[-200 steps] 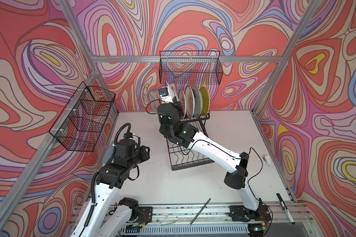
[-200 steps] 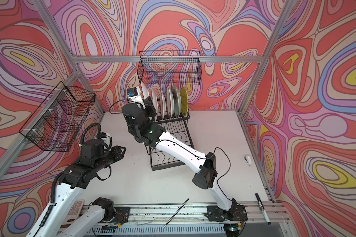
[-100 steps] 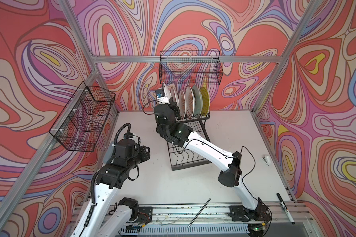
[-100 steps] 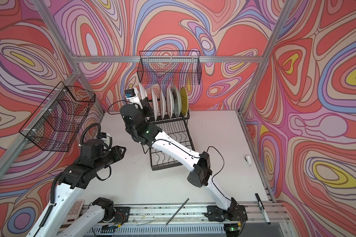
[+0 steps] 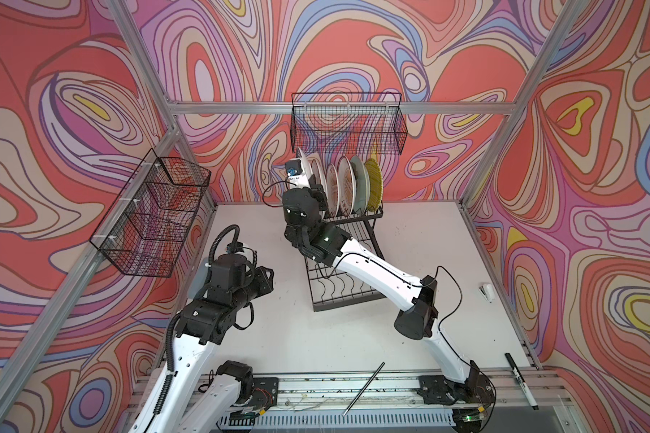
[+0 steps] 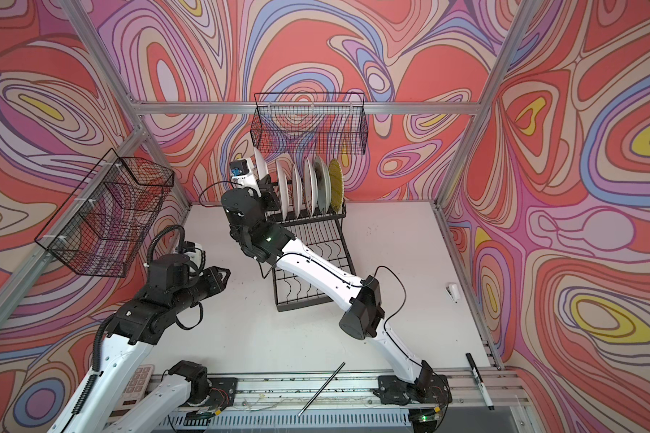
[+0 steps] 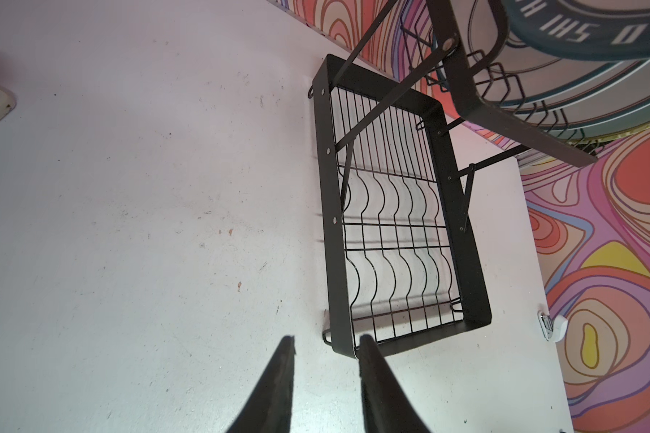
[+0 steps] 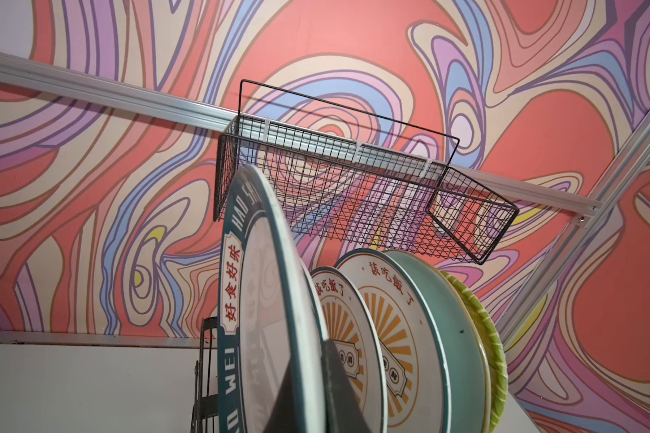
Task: Load the plates into the dish rack
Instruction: 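Lower the plate into the rack slot farthest from the other plates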
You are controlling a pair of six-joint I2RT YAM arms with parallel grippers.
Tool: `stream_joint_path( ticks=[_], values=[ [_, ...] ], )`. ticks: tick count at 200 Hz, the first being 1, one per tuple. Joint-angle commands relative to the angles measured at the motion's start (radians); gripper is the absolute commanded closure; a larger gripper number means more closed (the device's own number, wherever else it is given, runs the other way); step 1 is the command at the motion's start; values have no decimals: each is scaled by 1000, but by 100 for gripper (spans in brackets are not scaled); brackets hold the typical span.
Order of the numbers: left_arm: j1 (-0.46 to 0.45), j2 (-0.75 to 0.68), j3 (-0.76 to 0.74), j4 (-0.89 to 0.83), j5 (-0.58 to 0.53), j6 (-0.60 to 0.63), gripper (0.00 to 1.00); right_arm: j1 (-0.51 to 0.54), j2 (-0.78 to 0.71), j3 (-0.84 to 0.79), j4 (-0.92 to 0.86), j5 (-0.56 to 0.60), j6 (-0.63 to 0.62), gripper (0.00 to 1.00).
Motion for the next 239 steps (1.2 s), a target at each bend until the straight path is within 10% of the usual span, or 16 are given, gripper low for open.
stream_joint_path(
  ticks=[1, 239],
  values=[
    [-5, 3, 1, -19, -10, 17, 67, -9, 16, 28, 58, -4, 6, 100],
    [-6, 36, 0, 21, 22, 20, 67, -37, 93, 31, 67, -7, 54, 100]
  ],
)
